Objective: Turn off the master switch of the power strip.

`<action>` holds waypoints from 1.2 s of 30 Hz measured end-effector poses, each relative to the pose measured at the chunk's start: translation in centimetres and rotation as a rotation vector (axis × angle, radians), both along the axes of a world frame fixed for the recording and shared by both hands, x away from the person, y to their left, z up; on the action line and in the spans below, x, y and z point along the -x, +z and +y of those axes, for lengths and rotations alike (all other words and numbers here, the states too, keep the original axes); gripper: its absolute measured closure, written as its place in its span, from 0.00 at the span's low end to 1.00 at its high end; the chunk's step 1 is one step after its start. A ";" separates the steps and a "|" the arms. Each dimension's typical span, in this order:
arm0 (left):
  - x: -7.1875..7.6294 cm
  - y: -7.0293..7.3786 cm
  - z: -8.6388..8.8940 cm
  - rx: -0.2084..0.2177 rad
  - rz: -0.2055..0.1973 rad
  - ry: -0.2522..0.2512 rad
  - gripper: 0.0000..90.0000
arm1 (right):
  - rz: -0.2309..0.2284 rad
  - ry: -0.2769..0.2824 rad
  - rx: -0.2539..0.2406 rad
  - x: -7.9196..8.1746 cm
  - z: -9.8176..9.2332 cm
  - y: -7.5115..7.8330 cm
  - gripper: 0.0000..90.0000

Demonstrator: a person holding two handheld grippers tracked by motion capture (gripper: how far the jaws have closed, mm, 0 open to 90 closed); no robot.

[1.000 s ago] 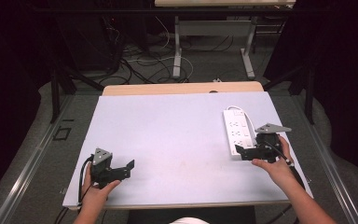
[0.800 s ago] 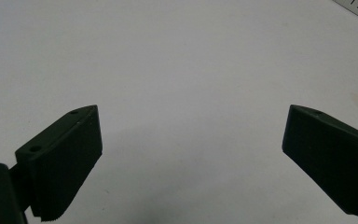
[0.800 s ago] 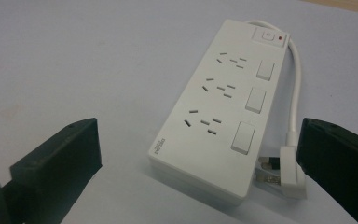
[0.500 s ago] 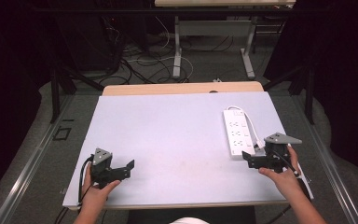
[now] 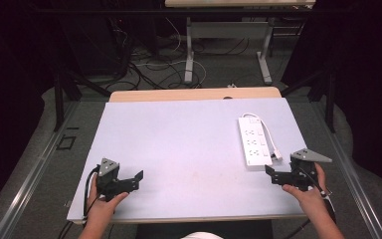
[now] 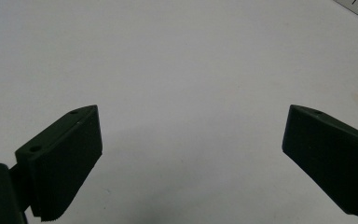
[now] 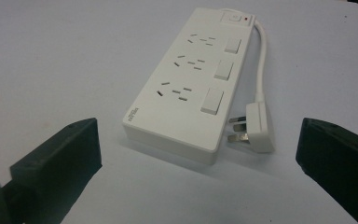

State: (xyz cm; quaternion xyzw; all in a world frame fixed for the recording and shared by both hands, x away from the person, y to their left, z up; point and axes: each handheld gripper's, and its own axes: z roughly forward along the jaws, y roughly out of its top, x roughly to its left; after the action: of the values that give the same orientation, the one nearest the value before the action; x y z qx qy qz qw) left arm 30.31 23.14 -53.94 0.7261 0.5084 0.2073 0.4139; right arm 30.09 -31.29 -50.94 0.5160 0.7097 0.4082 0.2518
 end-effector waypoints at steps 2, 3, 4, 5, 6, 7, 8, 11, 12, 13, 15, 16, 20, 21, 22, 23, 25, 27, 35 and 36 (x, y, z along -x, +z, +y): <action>0.0 0.0 0.0 -0.001 0.000 0.000 0.05 | -0.001 -0.003 -0.006 0.2 -0.4 -0.2 0.00; 0.0 0.0 0.0 0.004 -0.004 0.003 0.05 | -0.002 -0.006 -0.005 0.3 -0.5 -0.3 0.00; 0.0 0.0 -0.1 0.003 -0.002 0.002 0.05 | -0.001 -0.007 -0.011 0.3 -0.6 -0.5 0.00; 0.0 0.0 -0.1 0.003 -0.002 0.003 0.05 | 0.005 -0.012 -0.001 0.4 -0.8 -0.6 0.00; 0.0 0.0 -0.1 0.003 -0.002 0.002 0.05 | -0.001 -0.014 -0.004 0.5 -0.9 -0.7 0.00; 0.0 0.0 -0.1 0.003 -0.002 0.002 0.05 | -0.002 -0.018 -0.005 0.6 -1.1 -0.8 0.00; 0.0 0.0 0.0 -0.002 -0.001 0.000 0.05 | -0.002 -0.021 0.004 0.7 -1.2 -0.9 0.00; 0.0 0.0 -0.1 0.004 -0.002 0.003 0.05 | -0.011 -0.040 -0.009 0.9 -1.5 -1.3 0.00; 0.0 0.0 -0.1 0.004 0.001 0.004 0.05 | -0.018 -0.041 -0.007 0.9 -1.6 -1.5 0.00; 0.0 0.0 -0.1 0.004 0.001 0.005 0.05 | -0.009 -0.045 -0.004 1.0 -1.7 -1.5 0.00; 0.0 -0.1 -0.2 0.007 -0.004 0.007 0.05 | -0.016 -0.044 -0.006 1.1 -2.0 -1.8 0.00; 0.0 -0.1 -0.2 0.006 -0.002 0.006 0.05 | -0.012 -0.043 -0.008 1.2 -2.1 -1.9 0.00; 0.0 -0.1 -0.1 0.005 -0.005 0.006 0.05 | -0.015 -0.061 -0.016 1.4 -2.6 -2.4 0.00; 0.0 -0.1 -0.1 0.005 -0.002 0.006 0.05 | -0.021 -0.068 -0.021 1.4 -2.7 -2.5 0.00; 0.0 0.0 -0.1 -0.002 -0.003 0.002 0.05 | -0.028 -0.069 -0.025 1.4 -2.8 -2.7 0.00; 0.0 0.0 -0.1 0.001 0.002 0.001 0.05 | -0.019 -0.077 -0.036 1.5 -2.8 -2.9 0.00; 0.0 -0.1 -0.1 0.005 -0.003 0.006 0.05 | -0.021 -0.077 -0.025 1.4 -3.1 -3.2 0.00; 0.0 -0.1 -0.2 0.006 -0.002 0.006 0.05 | -0.022 -0.085 -0.020 1.4 -3.2 -3.5 0.00; -0.1 -0.1 -0.2 0.005 -0.002 0.007 0.05 | -0.014 -0.089 -0.004 1.5 -3.6 -4.2 0.00; -0.1 -0.1 -0.1 0.002 -0.003 0.005 0.05 | -0.021 -0.095 -0.008 1.4 -3.6 -4.4 0.00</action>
State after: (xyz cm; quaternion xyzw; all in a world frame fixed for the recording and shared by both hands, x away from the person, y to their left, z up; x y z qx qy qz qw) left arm 30.41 23.00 -54.05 0.7241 0.5097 0.2088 0.4151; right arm 28.69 -34.89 -55.30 0.5458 0.6802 0.4040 0.2762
